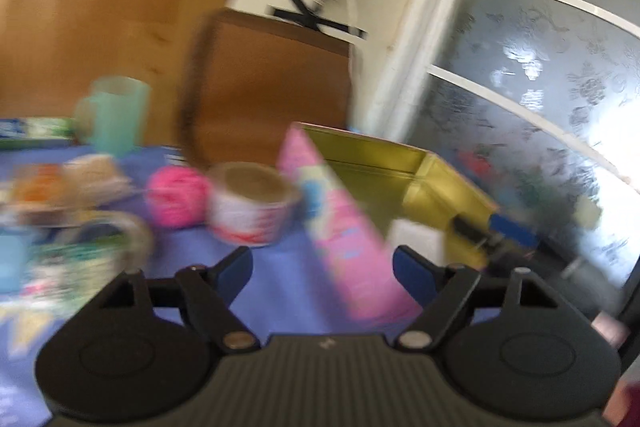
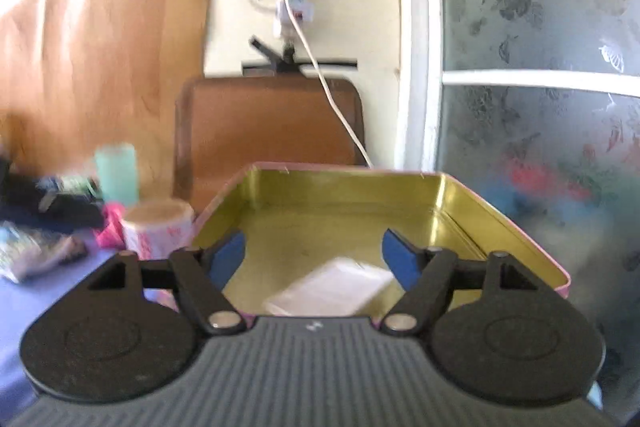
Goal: Organize soft objects
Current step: 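Carry the card holder into the pink tin box and open the left gripper, then grasp the pink fluffy sponge with the left gripper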
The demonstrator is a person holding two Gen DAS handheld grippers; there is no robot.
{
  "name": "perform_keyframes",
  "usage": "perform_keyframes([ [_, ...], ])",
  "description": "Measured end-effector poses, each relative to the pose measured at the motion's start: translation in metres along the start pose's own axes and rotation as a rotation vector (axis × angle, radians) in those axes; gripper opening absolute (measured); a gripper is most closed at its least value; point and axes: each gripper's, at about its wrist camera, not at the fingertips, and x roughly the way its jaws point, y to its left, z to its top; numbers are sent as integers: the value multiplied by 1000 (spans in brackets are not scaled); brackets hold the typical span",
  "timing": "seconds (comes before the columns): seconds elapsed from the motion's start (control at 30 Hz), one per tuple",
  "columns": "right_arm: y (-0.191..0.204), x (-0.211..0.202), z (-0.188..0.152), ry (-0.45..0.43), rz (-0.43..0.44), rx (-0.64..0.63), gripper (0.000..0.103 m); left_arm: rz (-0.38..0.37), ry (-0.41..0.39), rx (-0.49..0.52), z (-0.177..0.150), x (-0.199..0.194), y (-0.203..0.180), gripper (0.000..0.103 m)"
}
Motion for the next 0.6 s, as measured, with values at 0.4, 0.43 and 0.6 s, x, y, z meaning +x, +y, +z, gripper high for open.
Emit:
perform_keyframes([
  [0.4,129,26,10,165,447,-76,28,374,-14,-272,-48,-50,147,81],
  [0.43,141,30,11,165,439,-115,28,374,-26,-282,-46,-50,149,81],
  [0.6,195,79,20,159,411,-385,30,385,-35,-244,-47,-48,144,83],
])
